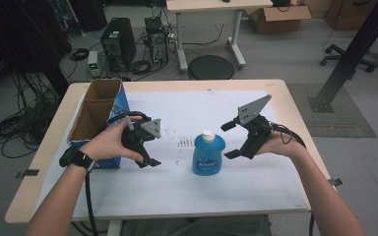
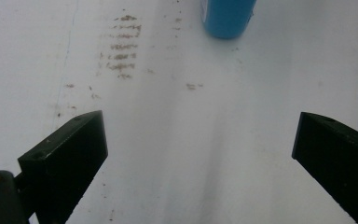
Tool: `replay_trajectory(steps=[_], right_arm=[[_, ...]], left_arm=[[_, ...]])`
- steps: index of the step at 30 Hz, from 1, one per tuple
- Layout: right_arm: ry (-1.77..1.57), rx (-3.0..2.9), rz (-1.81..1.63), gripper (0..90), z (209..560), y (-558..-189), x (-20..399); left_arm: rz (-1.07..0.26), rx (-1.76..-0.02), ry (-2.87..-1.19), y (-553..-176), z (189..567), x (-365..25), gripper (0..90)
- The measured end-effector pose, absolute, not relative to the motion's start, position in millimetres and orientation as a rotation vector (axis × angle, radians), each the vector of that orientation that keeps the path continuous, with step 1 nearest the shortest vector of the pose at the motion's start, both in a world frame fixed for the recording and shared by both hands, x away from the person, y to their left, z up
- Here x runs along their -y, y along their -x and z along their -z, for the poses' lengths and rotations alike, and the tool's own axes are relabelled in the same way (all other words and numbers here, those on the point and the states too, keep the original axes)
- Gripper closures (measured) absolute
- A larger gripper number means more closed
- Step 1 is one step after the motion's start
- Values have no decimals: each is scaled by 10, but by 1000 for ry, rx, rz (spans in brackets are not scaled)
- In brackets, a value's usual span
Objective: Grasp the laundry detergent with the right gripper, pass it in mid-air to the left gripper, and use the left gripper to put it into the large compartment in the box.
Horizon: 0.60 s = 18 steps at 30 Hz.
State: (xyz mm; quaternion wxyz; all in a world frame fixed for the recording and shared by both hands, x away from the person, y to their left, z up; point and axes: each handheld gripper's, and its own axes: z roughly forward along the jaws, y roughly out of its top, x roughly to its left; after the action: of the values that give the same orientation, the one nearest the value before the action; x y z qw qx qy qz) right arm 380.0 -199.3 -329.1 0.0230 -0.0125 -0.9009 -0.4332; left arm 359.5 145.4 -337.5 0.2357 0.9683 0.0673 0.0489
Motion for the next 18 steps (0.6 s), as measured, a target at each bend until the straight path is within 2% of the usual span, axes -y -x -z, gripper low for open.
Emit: replay_trajectory(steps=[18], right_arm=[[72, 2752, 1396, 50, 3619, -3796, 1819]], left_arm=[[-137, -185, -2637, -3592, 3355, -1481, 38]])
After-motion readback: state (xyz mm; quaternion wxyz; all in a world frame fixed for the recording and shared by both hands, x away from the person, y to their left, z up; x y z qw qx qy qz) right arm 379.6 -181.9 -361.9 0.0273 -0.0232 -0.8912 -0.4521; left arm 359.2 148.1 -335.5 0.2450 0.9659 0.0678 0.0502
